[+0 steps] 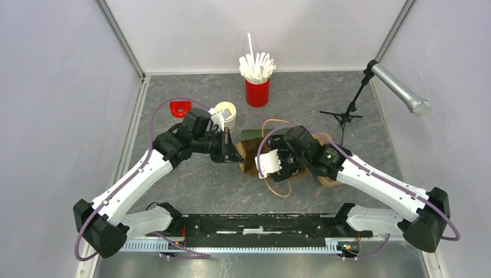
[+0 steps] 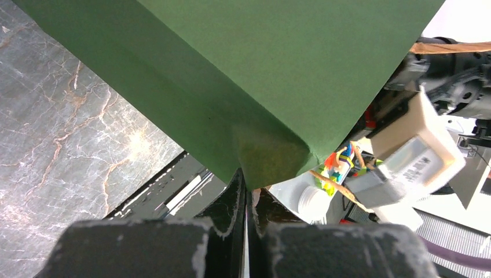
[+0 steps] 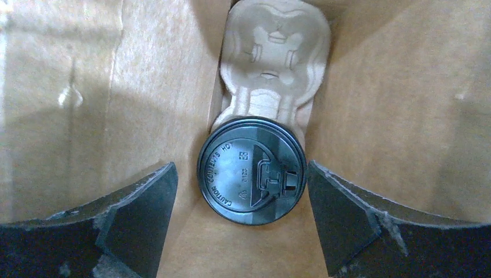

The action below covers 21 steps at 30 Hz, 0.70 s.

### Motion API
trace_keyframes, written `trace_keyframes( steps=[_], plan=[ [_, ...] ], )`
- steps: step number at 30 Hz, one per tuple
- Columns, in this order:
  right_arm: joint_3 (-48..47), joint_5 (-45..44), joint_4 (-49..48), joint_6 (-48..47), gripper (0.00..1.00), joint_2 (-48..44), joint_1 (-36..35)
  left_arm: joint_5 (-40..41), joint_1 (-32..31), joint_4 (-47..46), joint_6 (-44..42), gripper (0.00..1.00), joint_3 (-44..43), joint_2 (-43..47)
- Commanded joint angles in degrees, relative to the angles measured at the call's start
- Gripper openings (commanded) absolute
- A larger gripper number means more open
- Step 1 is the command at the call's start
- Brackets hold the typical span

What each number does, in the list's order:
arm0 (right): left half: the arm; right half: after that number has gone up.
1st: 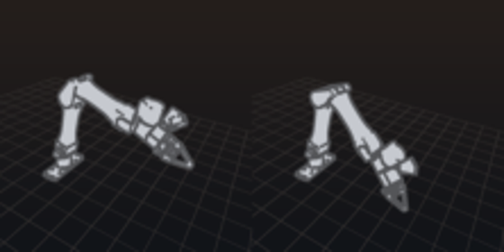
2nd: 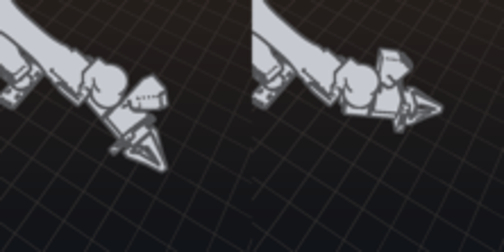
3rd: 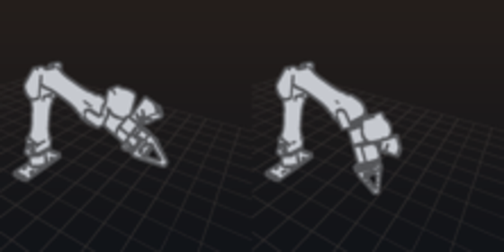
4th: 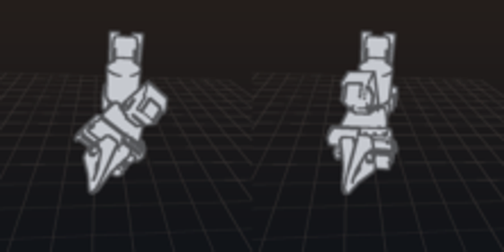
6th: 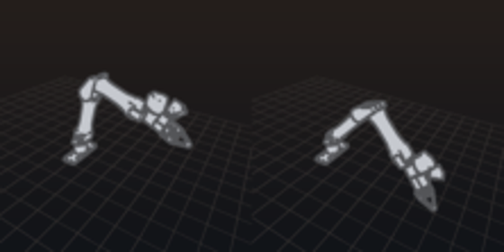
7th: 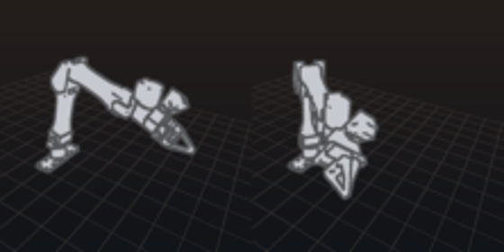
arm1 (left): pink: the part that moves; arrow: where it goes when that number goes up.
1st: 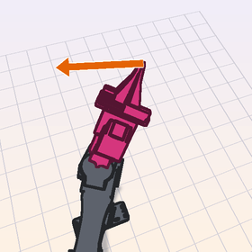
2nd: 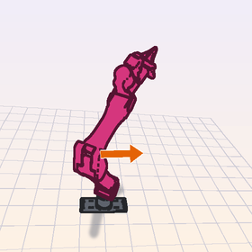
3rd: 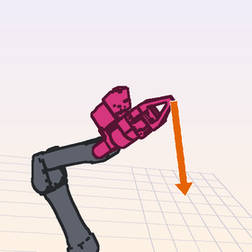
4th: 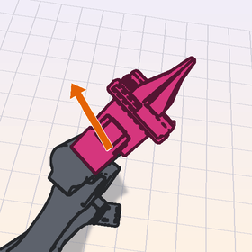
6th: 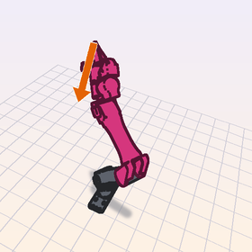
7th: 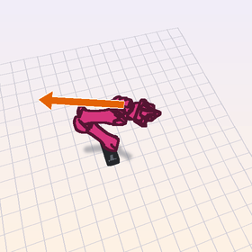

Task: Pack the takeout coffee

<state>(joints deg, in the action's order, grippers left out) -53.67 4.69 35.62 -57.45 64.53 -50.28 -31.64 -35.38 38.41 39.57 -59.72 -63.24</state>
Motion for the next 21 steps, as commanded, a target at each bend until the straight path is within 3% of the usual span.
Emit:
trace_keyframes(
  steps=[1,6,21],
  plan=[
    [-6.16,2.46,1.93,1.88,0.86,-0.94,-0.52,-1.67,-0.1,-0.92,3.16,0.02,-2.97,-0.1],
    [-8.25,2.58,1.51,3.19,0.8,-3.02,-0.67,-0.54,-0.05,0.6,5.46,0.03,-4.97,-0.24],
    [-11.89,2.6,3.25,6.29,0.73,-4.24,-0.61,-1.32,-0.06,2.71,12.19,0.03,-7.57,-0.66]
  ],
)
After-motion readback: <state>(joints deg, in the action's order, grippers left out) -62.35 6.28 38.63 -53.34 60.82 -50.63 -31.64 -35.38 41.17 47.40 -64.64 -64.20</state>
